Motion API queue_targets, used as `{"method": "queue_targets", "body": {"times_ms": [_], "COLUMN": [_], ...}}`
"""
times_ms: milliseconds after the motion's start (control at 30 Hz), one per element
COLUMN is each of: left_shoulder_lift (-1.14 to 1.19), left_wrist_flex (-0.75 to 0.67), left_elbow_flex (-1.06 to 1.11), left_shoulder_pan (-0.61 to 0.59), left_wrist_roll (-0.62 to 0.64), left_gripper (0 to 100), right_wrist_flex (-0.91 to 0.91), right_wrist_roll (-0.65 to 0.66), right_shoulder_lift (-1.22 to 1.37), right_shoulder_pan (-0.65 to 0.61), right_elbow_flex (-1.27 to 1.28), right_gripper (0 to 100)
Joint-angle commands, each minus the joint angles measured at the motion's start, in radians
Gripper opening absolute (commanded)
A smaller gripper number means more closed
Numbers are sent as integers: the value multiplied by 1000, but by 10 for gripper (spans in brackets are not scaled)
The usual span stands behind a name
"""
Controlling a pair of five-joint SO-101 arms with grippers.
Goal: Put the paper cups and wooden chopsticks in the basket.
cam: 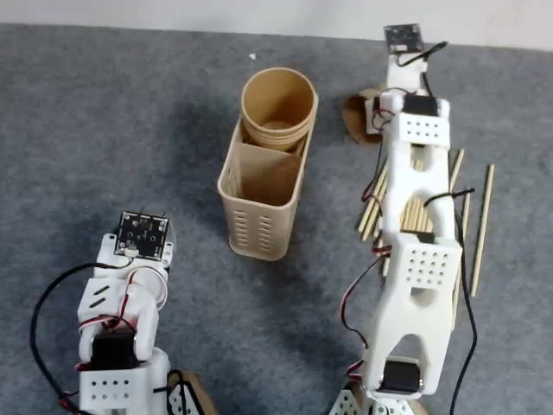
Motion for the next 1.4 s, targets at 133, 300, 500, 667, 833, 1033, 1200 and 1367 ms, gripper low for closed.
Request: {"method": "queue_targets", "body": {"times_ms": [133, 300, 500, 667, 833, 1033, 1200, 1367], "left_shoulder_lift": [-4, -4, -4, -2, -2, -2, -2, -2], "left_wrist_flex": [-15, -15, -15, -15, -15, -15, -15, -15], "left_elbow_flex": [18, 18, 18, 18, 18, 18, 18, 18], "left_shoulder_pan": [15, 15, 15, 15, 15, 15, 15, 15], "left_wrist_roll": [8, 8, 8, 8, 8, 8, 8, 8], "left_gripper": [158, 158, 158, 158, 158, 158, 158, 158], "right_wrist_flex": [84, 300, 636, 753, 754, 731, 653, 656], "right_wrist_roll": [8, 6, 6, 2, -43, -37, -75, -91], "right_shoulder_lift": [-51, -53, -73, -323, -659, -1049, -1162, -1101], "right_shoulder_pan": [39, 50, 45, 35, 16, -259, -473, -476], "right_elbow_flex": [-191, -512, -987, -901, -699, -70, 237, 260], "right_gripper": [5, 5, 5, 5, 5, 5, 5, 5]}}
